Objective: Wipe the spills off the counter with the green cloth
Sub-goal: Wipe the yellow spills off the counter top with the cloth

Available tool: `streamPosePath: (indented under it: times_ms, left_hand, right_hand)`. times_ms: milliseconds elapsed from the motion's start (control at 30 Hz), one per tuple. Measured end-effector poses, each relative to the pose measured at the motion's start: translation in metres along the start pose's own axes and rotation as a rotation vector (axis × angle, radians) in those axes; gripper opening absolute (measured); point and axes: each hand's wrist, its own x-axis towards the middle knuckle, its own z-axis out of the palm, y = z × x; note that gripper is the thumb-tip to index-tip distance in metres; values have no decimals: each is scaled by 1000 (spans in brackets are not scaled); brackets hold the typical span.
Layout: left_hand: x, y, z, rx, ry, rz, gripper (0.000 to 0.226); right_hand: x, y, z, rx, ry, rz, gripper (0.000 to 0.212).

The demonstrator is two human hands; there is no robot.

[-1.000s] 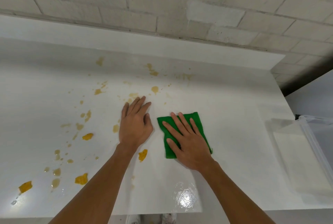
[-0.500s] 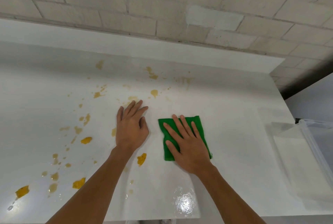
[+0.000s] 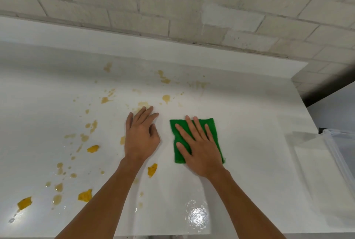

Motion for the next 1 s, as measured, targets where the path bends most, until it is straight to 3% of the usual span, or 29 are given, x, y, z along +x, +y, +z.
streamPosePath:
  times_ms: [167,300,433,567,700,900,1000]
  left_hand:
    - [0,1,0,4,-2,-9,46]
    - [0,3,-2,-2,-24,-25,48]
    - [-1,1,-2,-5,-13,-17,46]
    - [0,2,0,3,-8,-23,47]
    - [8,8,4,32,-44,-59,50]
    - [29,14,12,44,-71,-53,51]
    - [42,10,16,52,-92,-24,52]
  right_hand:
    - [41,-10,1,13,76,266,65]
    - [49,-44,9,27,79,122,63]
    - [9,-25,5,-5,28,-54,61]
    - [10,20,-3,-6,36,80,62]
    - [54,8,1,11,74,238,65]
    - [16,4,0,-13,32,-104,60]
    - [0,40,-7,3,8,-38,61]
